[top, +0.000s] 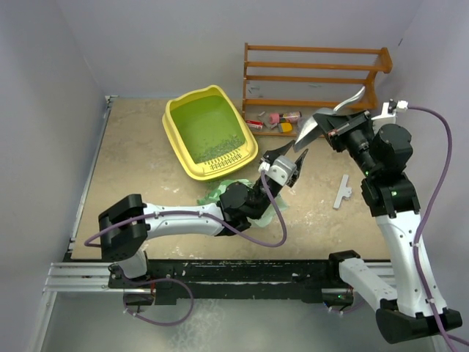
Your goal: Fill the litter box with clean litter
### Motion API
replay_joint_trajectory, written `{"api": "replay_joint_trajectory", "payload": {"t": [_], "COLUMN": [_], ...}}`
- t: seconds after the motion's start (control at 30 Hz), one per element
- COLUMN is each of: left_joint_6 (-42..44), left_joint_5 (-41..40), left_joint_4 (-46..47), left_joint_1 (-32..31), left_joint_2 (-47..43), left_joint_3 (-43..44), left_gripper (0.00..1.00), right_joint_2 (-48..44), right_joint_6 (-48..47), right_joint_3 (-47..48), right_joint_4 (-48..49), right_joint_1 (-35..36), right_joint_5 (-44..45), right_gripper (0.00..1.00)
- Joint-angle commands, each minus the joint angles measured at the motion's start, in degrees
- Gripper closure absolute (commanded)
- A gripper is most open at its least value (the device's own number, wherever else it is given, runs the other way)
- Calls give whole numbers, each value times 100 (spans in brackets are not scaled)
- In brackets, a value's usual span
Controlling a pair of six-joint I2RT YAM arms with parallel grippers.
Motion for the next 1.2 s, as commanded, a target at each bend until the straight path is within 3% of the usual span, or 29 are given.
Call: {"api": "replay_joint_trajectory", "payload": {"t": [0.0,0.33,0.53,0.63,0.73,0.97,1.03,1.17], "left_joint_6": [-14,-44,-13,-256,-1027,-2316,-2519,-2972], "left_joint_5": [44,-73,-317,-376,15,1446,1689,2421], "left_joint_4": [347,405,248,-176,-1163,-3250,-3848,-5099], "left_joint_1": [-29,-15,-11,82,346,1138,1317,1701], "left_joint_2": [112,277,112,-208,-647,-1534,-1676,-1836], "left_joint_3": [238,317,252,180,183,380,620,1139], "left_gripper": [58,80,100,100,100,100,100,100], "right_joint_2": [-214,-321,-383,-434,-455,-373,-342,-333], "right_joint_6": [92,197,174,107,31,-514,-712,-1275], "right_joint_3": [260,313,370,364,320,404,463,613], "right_joint_4": [397,397,293,237,328,261,50,-429], "right_joint_1": [24,24,24,24,24,24,24,24], "right_joint_5": [-306,-533,-645,-666,-773,-1424,-1613,-2213], "right_gripper": [100,100,100,100,100,44,38,39]}}
